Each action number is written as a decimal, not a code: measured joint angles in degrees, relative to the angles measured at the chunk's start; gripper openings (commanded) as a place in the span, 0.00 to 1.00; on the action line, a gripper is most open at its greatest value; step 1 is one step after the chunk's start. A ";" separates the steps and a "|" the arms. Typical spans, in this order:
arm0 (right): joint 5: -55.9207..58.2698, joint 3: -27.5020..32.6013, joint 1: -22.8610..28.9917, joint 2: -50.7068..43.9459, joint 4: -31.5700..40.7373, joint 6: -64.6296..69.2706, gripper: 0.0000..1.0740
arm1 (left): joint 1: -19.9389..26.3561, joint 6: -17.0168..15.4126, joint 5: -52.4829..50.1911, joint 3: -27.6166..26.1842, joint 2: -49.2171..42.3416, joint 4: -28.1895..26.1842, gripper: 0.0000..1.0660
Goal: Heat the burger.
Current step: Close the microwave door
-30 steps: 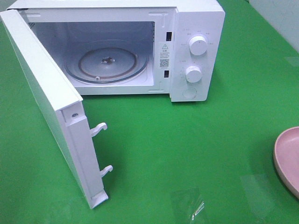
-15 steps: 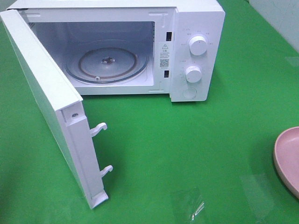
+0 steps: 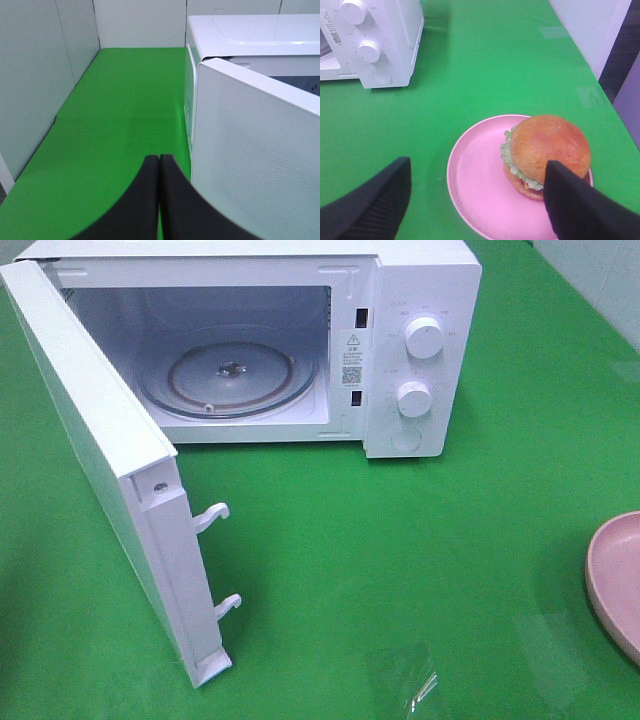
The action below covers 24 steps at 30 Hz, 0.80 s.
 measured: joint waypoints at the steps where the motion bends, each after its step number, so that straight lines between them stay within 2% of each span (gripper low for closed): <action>1: 0.00 0.00 0.00 0.00 0.00 0.00 0.66 | 0.00 0.00 -5.33 2.23 2.06 0.00 0.00; 2: 0.00 0.00 0.00 0.00 0.00 0.00 0.66 | 0.00 0.00 -5.33 2.23 2.06 0.00 0.00; 4: 0.00 0.00 0.00 0.00 0.00 0.00 0.66 | 0.00 -0.80 -13.18 5.04 6.02 0.11 0.00; 11: 0.00 0.00 0.00 0.00 0.00 0.00 0.66 | 0.00 -2.98 -19.25 5.96 11.97 2.01 0.00; 12: 0.00 0.00 0.00 0.00 0.00 0.00 0.66 | 0.00 -4.76 -21.89 5.96 14.78 4.41 0.00; 13: 0.00 0.00 0.00 0.00 0.00 0.00 0.66 | 0.00 -4.76 -21.89 5.96 14.78 4.41 0.00; 15: 0.00 0.00 0.00 0.00 0.00 0.00 0.66 | 0.00 -9.05 -27.22 5.96 20.17 10.43 0.00; 16: 0.00 0.00 0.00 0.00 0.00 0.00 0.66 | 0.00 -9.05 -27.22 5.96 20.17 10.43 0.00; 17: 0.00 0.00 0.00 0.00 0.00 0.00 0.66 | 0.00 -10.71 -30.14 5.96 23.09 13.81 0.00; 24: 0.00 0.00 0.00 0.00 0.00 0.00 0.66 | 0.00 -14.04 -34.72 5.96 29.16 18.22 0.00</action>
